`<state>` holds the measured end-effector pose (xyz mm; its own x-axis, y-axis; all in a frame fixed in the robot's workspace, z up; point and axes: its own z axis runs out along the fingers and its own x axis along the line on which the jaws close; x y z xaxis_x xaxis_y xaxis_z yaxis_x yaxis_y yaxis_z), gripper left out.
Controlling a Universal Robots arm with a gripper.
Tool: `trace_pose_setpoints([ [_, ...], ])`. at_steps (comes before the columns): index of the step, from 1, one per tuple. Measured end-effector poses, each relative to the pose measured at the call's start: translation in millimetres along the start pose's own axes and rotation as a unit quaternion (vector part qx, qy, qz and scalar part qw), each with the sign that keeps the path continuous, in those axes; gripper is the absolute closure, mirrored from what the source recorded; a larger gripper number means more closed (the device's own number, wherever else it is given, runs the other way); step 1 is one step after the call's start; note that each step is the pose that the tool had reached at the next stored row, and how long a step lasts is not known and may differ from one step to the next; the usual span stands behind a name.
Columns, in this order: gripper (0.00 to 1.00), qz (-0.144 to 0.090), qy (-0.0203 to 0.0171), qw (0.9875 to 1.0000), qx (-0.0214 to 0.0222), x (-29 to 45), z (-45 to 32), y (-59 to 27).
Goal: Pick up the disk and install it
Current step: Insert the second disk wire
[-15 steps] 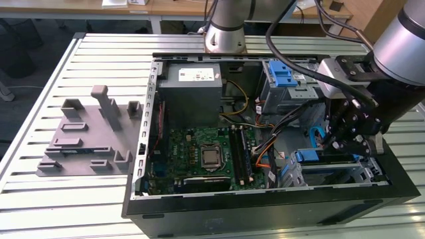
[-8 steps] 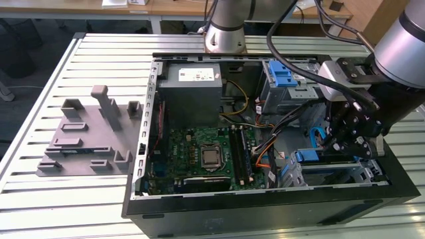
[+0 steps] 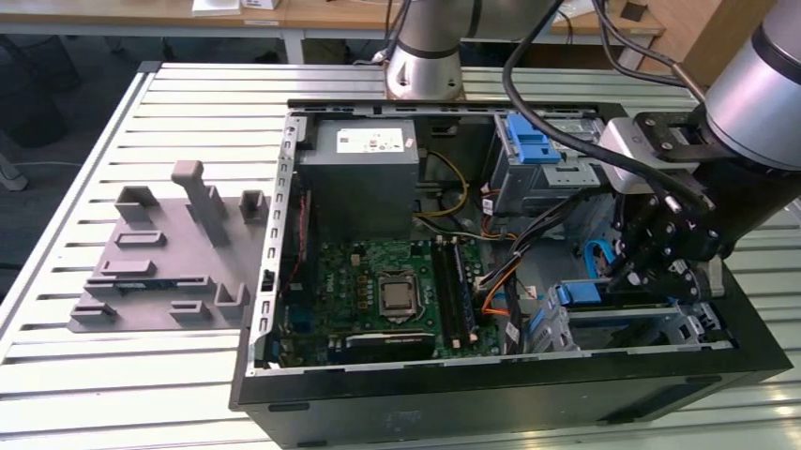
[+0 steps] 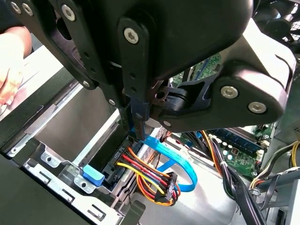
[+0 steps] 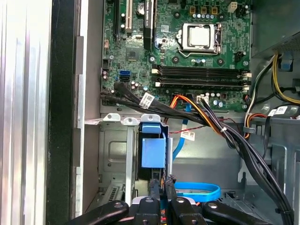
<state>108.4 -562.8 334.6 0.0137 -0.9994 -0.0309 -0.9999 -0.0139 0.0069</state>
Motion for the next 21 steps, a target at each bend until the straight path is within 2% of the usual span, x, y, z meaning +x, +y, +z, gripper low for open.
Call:
trace_pose_setpoints([
  [10, 0.84, 0.000, -0.0003, 1.0000, 0.0000, 0.6, 0.8, -1.0],
  [21, 0.84, 0.000, -0.0001, 1.0000, 0.0000, 1.3, 5.8, -1.8],
])
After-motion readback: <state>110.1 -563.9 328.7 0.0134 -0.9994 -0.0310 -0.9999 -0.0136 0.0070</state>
